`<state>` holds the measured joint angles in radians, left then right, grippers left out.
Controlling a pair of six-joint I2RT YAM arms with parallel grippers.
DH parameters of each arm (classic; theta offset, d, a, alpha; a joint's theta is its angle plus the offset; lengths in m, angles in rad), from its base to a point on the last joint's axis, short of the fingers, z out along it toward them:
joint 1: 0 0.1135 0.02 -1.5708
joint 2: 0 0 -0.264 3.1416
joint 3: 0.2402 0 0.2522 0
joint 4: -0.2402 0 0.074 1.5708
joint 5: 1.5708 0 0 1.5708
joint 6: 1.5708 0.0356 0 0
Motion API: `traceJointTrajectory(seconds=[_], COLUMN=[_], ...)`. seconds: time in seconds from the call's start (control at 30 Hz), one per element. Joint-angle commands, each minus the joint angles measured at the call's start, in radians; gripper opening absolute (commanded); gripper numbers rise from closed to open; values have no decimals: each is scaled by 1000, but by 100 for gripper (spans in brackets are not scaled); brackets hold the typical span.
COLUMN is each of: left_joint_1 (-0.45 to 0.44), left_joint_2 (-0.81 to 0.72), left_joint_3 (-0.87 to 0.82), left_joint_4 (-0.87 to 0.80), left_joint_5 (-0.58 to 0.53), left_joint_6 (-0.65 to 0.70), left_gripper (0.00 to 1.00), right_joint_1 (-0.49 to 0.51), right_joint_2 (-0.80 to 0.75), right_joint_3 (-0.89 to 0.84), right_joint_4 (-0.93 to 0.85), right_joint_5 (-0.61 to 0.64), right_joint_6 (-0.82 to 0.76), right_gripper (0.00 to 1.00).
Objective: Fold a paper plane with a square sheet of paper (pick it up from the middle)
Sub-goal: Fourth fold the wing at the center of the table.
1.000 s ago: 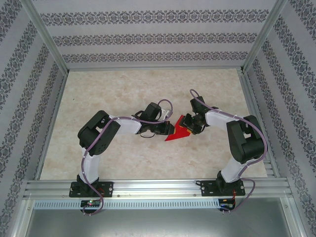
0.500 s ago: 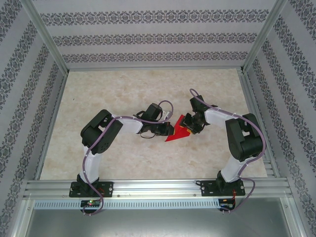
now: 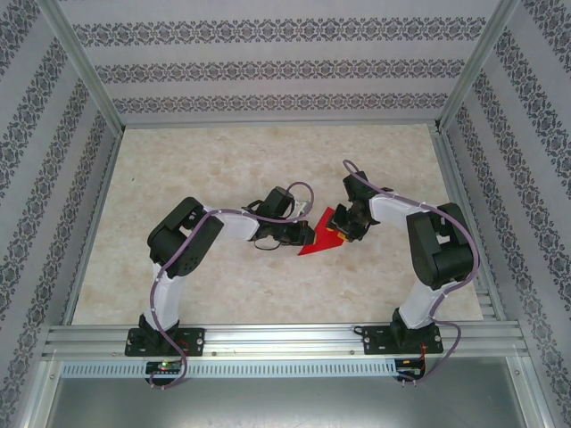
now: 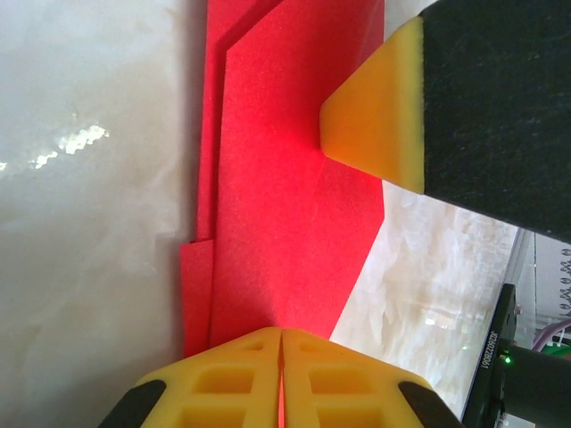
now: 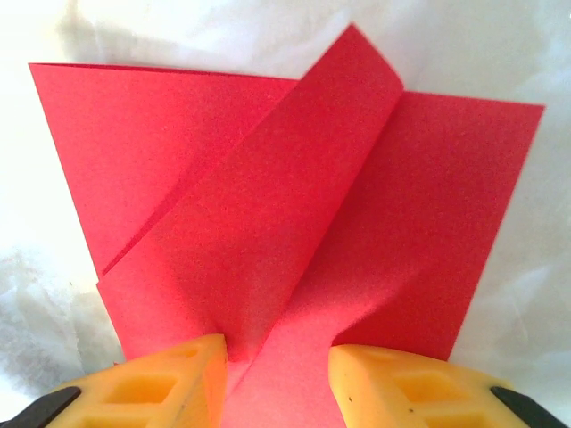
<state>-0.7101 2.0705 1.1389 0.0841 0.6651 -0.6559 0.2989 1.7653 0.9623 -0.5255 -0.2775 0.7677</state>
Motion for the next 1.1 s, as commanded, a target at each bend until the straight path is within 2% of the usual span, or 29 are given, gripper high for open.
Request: traceJointTrajectory(seconds=[0.0, 0.77, 0.97, 1.07], left_joint_1=[-9, -10, -9, -10], left_joint_2=[22, 35, 56, 55], left_joint_3=[19, 43, 65, 71], left_joint_4=[-42, -160, -236, -287], left_joint_5=[-12, -72, -101, -135], left_joint_6=[25, 50, 68, 75], left_gripper=[11, 10, 9, 8], right_joint_1=[5, 9, 10, 9], right_joint_2=[130, 181, 115, 50], right_joint_3=[-67, -49, -41, -30], right_joint_4=[-12, -22, -30, -13], right_joint_5=[89, 80, 58, -2], right_joint_6=[13, -8, -10, -33], right_gripper=[40, 42, 42, 43])
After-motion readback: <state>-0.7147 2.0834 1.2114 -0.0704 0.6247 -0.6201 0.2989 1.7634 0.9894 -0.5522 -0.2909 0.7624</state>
